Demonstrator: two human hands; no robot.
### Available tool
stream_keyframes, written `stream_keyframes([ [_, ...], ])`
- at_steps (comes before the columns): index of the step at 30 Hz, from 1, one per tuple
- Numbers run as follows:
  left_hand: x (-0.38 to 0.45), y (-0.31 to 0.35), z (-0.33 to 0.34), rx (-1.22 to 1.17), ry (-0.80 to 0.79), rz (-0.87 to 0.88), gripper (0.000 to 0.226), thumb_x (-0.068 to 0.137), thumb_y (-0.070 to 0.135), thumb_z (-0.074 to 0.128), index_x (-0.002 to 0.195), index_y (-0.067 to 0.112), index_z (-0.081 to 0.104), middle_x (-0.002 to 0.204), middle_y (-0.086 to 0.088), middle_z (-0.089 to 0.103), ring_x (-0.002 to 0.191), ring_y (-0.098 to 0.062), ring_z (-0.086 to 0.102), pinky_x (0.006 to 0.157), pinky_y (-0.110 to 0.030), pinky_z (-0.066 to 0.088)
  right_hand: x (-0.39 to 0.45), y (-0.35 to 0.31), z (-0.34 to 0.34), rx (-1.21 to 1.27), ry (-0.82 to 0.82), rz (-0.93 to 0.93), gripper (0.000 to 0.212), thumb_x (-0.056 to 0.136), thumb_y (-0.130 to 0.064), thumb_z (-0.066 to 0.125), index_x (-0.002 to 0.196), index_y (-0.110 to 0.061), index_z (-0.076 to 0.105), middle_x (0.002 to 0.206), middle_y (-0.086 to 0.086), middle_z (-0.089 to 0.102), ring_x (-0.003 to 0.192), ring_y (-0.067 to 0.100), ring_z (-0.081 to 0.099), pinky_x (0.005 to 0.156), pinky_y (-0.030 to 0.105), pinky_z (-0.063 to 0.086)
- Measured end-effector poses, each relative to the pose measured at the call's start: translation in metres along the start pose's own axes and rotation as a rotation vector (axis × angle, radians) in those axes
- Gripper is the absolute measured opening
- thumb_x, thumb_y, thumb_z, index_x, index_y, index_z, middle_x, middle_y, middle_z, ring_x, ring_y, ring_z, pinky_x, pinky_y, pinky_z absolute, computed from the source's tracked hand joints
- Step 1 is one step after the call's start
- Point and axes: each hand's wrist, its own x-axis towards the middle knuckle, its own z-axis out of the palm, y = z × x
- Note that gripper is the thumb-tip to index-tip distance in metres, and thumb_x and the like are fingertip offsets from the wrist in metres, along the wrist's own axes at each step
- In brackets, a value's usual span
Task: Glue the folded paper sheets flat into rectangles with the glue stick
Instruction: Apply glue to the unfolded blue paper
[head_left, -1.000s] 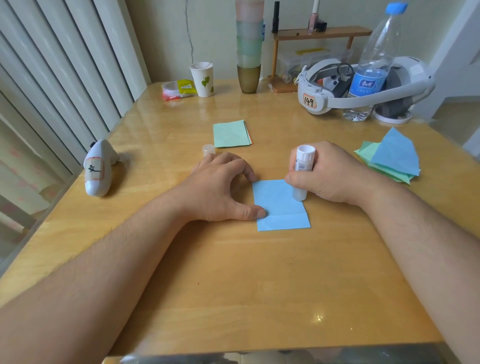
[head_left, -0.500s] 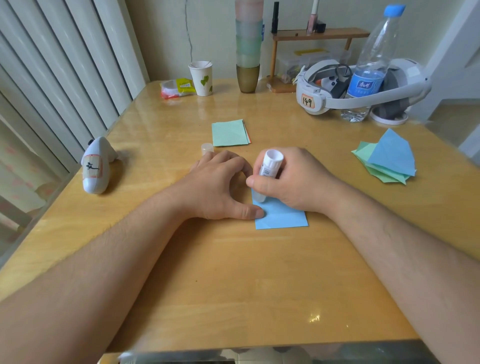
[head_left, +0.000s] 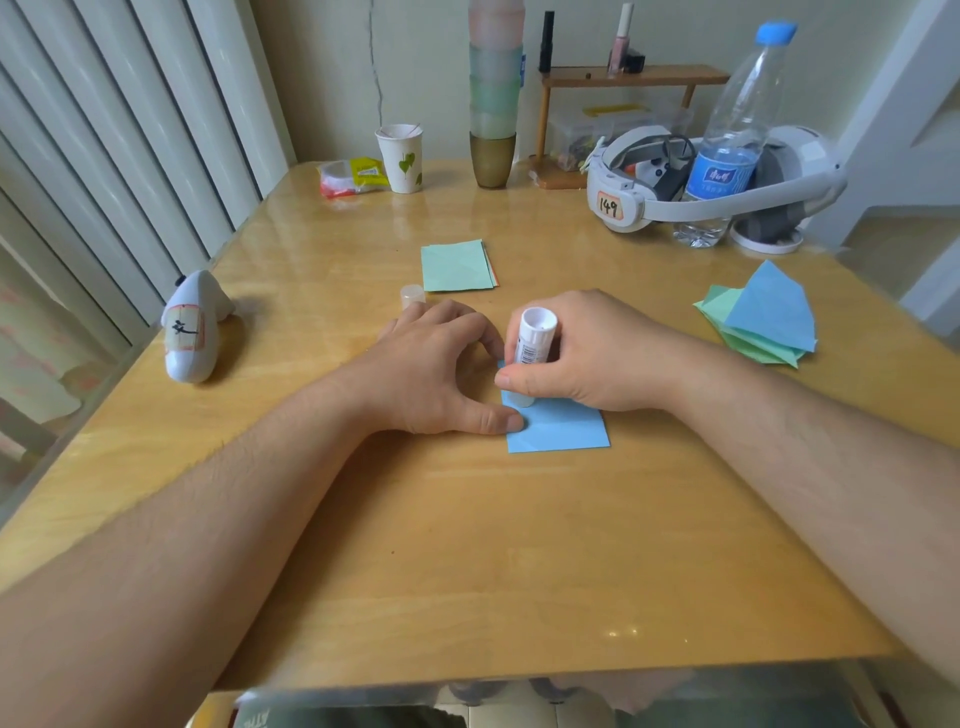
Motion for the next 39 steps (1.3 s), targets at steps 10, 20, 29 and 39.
stream_keyframes([
  [10,-0.001,0.0,0.0,-0.02,-0.004,-0.001,0.076,0.052,0.093,0.061,0.115,0.05,0.052,0.121,0.02,0.045,0.118,-0.012,0.036,0.113,-0.043,0.037,-0.021,0.028,0.002,0.069,0.176,0.082,0.018,0.082,-0.035,0.077,0.073,-0.026,0.065,0.069,-0.009,0.068,0.07,0.013,0.06,0.064,0.029,0.047],
  [20,-0.001,0.0,-0.001,-0.008,-0.027,-0.003,0.077,0.052,0.094,0.061,0.115,0.052,0.049,0.124,0.02,0.044,0.119,-0.015,0.037,0.112,-0.045,0.039,-0.021,0.032,0.004,-0.012,0.262,0.098,0.03,0.083,-0.033,0.07,0.081,-0.005,0.06,0.078,0.013,0.065,0.076,0.03,0.057,0.066,0.046,0.051],
  [29,-0.002,0.004,-0.005,0.005,-0.077,-0.031,0.079,0.052,0.094,0.059,0.119,0.053,0.047,0.129,0.02,0.04,0.125,-0.015,0.032,0.115,-0.046,0.036,-0.017,0.024,0.008,0.213,0.451,0.066,0.027,0.079,-0.04,0.068,0.07,-0.015,0.059,0.063,0.002,0.061,0.06,0.013,0.054,0.059,0.031,0.045],
  [39,-0.004,0.008,-0.004,-0.001,-0.09,-0.042,0.077,0.046,0.095,0.06,0.112,0.06,0.038,0.13,0.021,0.037,0.129,-0.012,0.028,0.116,-0.044,0.03,-0.006,0.009,0.027,0.177,0.238,-0.032,0.022,0.084,-0.03,0.079,0.076,-0.021,0.061,0.065,-0.007,0.063,0.058,0.005,0.048,0.056,0.019,0.04],
])
